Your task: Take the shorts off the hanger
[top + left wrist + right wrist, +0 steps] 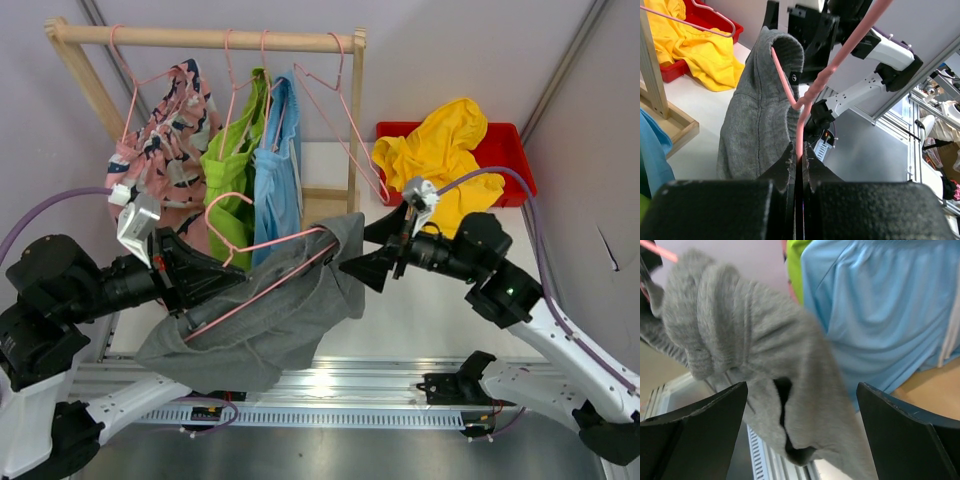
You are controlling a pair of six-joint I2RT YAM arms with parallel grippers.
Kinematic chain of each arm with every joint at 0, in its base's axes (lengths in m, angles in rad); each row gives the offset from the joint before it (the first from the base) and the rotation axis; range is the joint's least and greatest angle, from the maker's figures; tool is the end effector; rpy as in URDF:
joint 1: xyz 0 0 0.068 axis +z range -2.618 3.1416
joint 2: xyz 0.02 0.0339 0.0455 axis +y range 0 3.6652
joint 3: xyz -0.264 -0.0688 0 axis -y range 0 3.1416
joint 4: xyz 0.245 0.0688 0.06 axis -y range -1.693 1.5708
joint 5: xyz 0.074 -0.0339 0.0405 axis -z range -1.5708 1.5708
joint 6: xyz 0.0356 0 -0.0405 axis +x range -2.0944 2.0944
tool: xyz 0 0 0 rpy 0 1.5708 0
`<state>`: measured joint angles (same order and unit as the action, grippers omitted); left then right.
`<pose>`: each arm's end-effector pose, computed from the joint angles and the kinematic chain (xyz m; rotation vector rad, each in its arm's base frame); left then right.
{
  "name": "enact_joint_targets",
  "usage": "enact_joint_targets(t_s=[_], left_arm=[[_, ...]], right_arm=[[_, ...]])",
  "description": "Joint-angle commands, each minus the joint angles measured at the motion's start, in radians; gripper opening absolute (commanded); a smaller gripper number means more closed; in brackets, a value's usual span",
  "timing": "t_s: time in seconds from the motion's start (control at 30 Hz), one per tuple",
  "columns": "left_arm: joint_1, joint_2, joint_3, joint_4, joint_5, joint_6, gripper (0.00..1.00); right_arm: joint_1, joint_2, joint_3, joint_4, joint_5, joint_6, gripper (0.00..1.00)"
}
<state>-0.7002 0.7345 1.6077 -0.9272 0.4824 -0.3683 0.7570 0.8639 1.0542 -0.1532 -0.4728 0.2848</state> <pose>0.0206 -0.0390 0.5110 0.6775 1.6253 -1.1904 0.1222 0.1377 0.4234 -0.7693 1.4738 1.1700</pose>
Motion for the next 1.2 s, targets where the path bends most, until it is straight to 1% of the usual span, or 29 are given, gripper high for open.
enact_joint_targets(t_s=[0.0, 0.03, 0.1, 0.13, 0.17, 0.37, 0.4, 0.43, 0.53, 0.7, 0.8, 0.9, 0.93, 1.03, 1.17], left_arm=[[-0.004, 0.011, 0.04, 0.119, 0.021, -0.034, 0.0], [-0.004, 0.009, 0.043, 0.12, 0.021, -0.037, 0.0], [-0.005, 0.006, 0.044, 0.114, 0.01, -0.037, 0.0], [-0.005, 0.005, 0.046, 0.111, 0.005, -0.037, 0.0], [-0.004, 0.006, 0.046, 0.102, -0.005, -0.037, 0.0], [-0.004, -0.007, 0.035, 0.087, -0.013, -0.046, 0.0], [-0.004, -0.006, 0.04, 0.059, -0.018, -0.041, 0.0], [-0.004, -0.006, 0.038, 0.041, -0.022, -0.038, 0.0], [-0.004, -0.026, 0.002, -0.018, -0.054, -0.024, 0.0], [-0.004, -0.069, -0.091, -0.074, -0.088, -0.031, 0.0], [-0.004, -0.096, -0.14, -0.108, -0.096, -0.032, 0.0], [-0.004, -0.125, -0.196, -0.122, -0.07, -0.035, 0.0], [-0.004, -0.136, -0.231, -0.124, -0.058, -0.035, 0.0], [-0.004, -0.17, -0.265, -0.114, -0.012, -0.046, 0.0], [-0.004, -0.196, -0.272, -0.107, 0.022, -0.057, 0.0]], right_arm=[[0.076, 0.024, 0.015, 0.069, 0.12, -0.056, 0.96], [0.084, 0.027, 0.013, 0.072, 0.126, -0.056, 0.94], [0.085, 0.032, 0.01, 0.072, 0.134, -0.07, 0.34], [0.085, 0.032, 0.01, 0.07, 0.151, -0.07, 0.12], [0.084, 0.026, 0.012, 0.063, 0.19, -0.078, 0.0], [0.064, -0.011, 0.05, 0.029, 0.307, -0.144, 0.0], [0.055, -0.014, 0.078, 0.021, 0.372, -0.157, 0.0], [0.042, -0.014, 0.098, 0.014, 0.402, -0.165, 0.0], [-0.036, 0.003, 0.19, -0.019, 0.462, -0.187, 0.0], [-0.194, 0.021, 0.291, -0.017, 0.471, -0.154, 0.0], [-0.246, 0.047, 0.345, -0.032, 0.462, -0.121, 0.0], [-0.255, 0.067, 0.378, -0.037, 0.48, -0.089, 0.0], [-0.255, 0.075, 0.386, -0.04, 0.512, -0.079, 0.0], [-0.258, 0.125, 0.458, -0.078, 0.606, -0.052, 0.0], [-0.266, 0.24, 0.64, -0.199, 0.689, -0.047, 0.0]])
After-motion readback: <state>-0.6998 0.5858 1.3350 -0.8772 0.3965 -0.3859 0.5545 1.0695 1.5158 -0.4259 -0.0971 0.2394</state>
